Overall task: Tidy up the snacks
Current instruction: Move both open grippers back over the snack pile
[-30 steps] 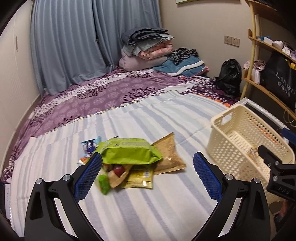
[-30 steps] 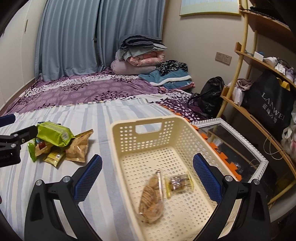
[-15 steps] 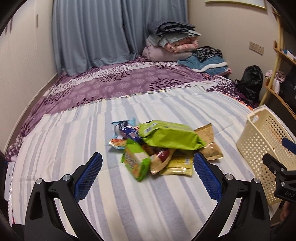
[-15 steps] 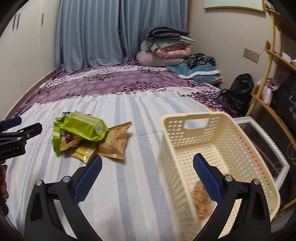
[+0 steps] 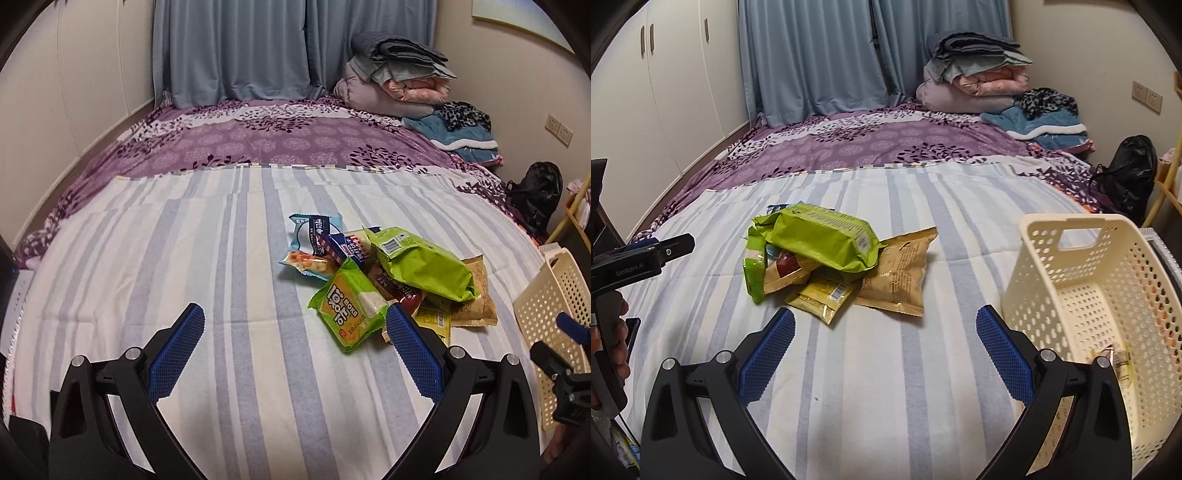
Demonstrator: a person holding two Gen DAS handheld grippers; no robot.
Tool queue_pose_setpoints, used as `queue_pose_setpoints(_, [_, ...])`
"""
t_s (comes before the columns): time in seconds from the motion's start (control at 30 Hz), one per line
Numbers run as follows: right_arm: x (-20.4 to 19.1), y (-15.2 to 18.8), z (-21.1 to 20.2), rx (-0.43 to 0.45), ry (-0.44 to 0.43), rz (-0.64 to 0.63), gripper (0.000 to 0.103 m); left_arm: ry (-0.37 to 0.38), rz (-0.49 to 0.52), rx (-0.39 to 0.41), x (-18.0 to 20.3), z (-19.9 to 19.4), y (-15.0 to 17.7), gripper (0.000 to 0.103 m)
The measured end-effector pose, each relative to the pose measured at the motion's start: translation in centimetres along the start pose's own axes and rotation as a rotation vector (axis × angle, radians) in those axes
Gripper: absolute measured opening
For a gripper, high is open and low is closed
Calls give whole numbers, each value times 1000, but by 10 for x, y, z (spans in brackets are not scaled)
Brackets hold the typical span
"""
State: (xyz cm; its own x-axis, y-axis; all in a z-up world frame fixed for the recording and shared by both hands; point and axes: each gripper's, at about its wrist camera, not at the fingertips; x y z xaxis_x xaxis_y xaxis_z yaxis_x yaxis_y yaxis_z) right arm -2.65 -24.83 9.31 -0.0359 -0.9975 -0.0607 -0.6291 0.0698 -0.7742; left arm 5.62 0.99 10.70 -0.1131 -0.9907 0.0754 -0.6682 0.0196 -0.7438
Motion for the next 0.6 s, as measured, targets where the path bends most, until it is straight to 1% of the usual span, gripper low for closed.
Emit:
queue_pose_setpoints(0.2, [-4, 3, 12, -26, -35, -3, 98, -7, -12, -62, 7, 30, 7, 100])
queue_pose_setpoints(0.4, [-3, 7, 24, -54, -50, 8, 98, 12, -46, -117, 14, 60, 12, 100])
queue_pose_setpoints(0.6, [-5, 12, 33, -79, -63, 17, 98, 27, -69, -126, 22, 78, 6, 100])
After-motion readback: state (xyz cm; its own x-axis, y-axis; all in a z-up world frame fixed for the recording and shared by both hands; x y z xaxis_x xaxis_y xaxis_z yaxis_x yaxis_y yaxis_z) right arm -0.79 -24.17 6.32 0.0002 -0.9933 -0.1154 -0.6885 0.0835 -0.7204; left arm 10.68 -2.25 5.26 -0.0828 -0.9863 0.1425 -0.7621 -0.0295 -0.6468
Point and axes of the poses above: each gripper's, at about its wrist camera, not at the fingertips, and z roughly the way its jaws point, x to its right, y to its underside, and after that the axes turned 7 degrees about x, right-handed
